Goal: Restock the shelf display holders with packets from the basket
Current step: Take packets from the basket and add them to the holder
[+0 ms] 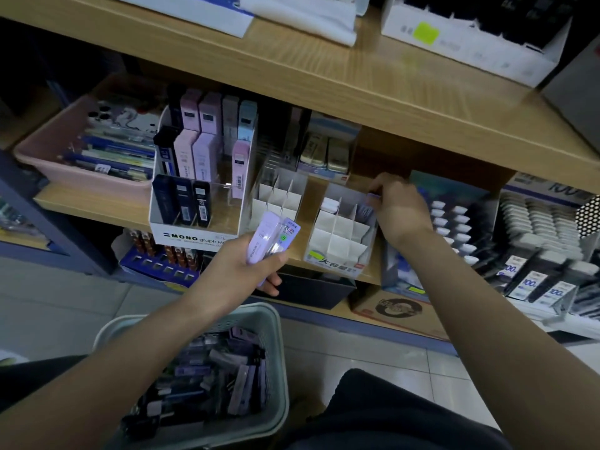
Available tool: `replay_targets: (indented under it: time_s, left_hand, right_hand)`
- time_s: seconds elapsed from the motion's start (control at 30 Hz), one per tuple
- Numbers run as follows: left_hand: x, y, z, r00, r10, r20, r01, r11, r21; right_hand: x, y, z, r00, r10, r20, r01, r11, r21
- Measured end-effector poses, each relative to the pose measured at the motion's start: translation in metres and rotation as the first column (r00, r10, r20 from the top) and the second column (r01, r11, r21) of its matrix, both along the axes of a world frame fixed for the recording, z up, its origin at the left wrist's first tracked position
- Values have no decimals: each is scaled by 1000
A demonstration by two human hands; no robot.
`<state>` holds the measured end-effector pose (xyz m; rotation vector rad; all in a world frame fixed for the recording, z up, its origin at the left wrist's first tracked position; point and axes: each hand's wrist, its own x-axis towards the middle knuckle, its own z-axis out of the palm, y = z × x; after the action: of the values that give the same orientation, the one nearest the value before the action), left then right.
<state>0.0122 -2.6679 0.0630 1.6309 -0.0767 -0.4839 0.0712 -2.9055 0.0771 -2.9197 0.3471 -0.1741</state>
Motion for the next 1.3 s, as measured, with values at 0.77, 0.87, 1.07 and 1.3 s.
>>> replay_targets:
  time_s: [0.77, 0.87, 1.07, 1.3]
  left_hand:
    - [-16, -6, 6, 995, -20, -93, 8, 992, -127]
    - [-16, -2, 9, 994, 0, -112, -17, 989, -144]
    - [-16, -10, 22, 978, 3, -211, -85, 919, -384]
    - [-16, -13, 27, 962, -1, -275, -126, 886, -445]
  right_hand:
    - [-77, 63, 33, 975, 174, 140, -214, 551, 807]
    - [-83, 55, 35, 961, 131, 242, -275, 483, 831]
    - [-111, 54, 24, 906, 240, 349, -423, 579, 697]
    - [-122, 56, 21, 875, 253, 414, -469, 657, 590]
